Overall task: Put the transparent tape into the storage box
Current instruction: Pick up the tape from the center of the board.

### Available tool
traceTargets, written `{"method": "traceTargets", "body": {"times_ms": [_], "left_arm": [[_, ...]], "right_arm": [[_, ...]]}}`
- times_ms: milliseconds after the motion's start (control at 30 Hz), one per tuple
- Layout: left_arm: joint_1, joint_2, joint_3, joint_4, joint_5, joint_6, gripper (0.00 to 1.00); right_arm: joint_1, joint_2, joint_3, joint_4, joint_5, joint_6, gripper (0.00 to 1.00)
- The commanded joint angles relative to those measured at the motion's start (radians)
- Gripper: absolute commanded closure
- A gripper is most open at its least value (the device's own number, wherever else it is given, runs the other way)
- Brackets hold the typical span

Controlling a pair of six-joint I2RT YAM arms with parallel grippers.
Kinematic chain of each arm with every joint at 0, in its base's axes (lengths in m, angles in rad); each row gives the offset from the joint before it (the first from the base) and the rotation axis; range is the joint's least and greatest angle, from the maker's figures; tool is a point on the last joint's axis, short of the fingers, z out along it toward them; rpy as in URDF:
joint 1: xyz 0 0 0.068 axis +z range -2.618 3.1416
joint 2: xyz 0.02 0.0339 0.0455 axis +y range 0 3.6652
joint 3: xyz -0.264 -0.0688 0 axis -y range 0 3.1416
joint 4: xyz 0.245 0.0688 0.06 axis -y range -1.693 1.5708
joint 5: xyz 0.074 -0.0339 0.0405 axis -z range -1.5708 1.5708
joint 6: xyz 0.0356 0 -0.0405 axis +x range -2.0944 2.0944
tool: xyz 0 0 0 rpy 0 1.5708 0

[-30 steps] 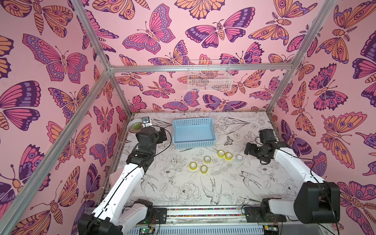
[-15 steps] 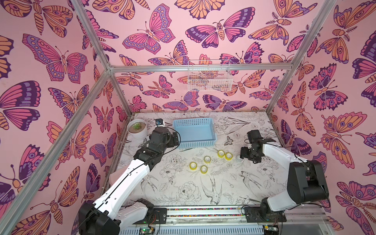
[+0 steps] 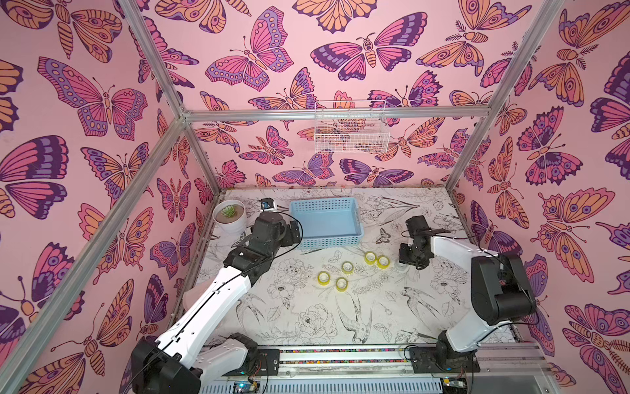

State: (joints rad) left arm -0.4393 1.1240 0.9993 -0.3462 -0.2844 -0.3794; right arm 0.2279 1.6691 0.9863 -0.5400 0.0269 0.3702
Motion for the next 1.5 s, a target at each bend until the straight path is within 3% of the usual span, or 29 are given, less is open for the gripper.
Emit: {"method": "traceTargets", "body": {"times_ms": [0,467,800,1033,1200,1467], "left_arm": [[-0.004,-0.006,0.021,-0.019,-0.006,-0.001,0.0],[-0.003,-0.003,0.005,0.019,0.01,-0.006,0.0],[-0.003,-0.003,0.012,0.024,0.005,0.017,0.0],[0.002,0.016,0.011,0.039,-0.004,0.034,0.0],[0.028,0.076,0.048,0.049,0.043,0.043,0.0],[0.143,0.304,0.186,-0.06,0.163,-0.034,0.0]], "right_arm": [[0.017,0.025,-0.01,-0.005,-0.001,0.017,0.56],[0.031,-0.028,-0.08,-0.006,0.019,0.034,0.59],[0.033,0.039,-0.037,0.019,-0.005,0.036,1.0],[0.045,-0.03,0.008,-0.051,0.018,0.024,1.0],[0.077,-0.055,0.17,-0.163,0.055,-0.014,1.0],[0.154,0.006,0.444,-0.253,0.058,-0.065,1.0]]}}
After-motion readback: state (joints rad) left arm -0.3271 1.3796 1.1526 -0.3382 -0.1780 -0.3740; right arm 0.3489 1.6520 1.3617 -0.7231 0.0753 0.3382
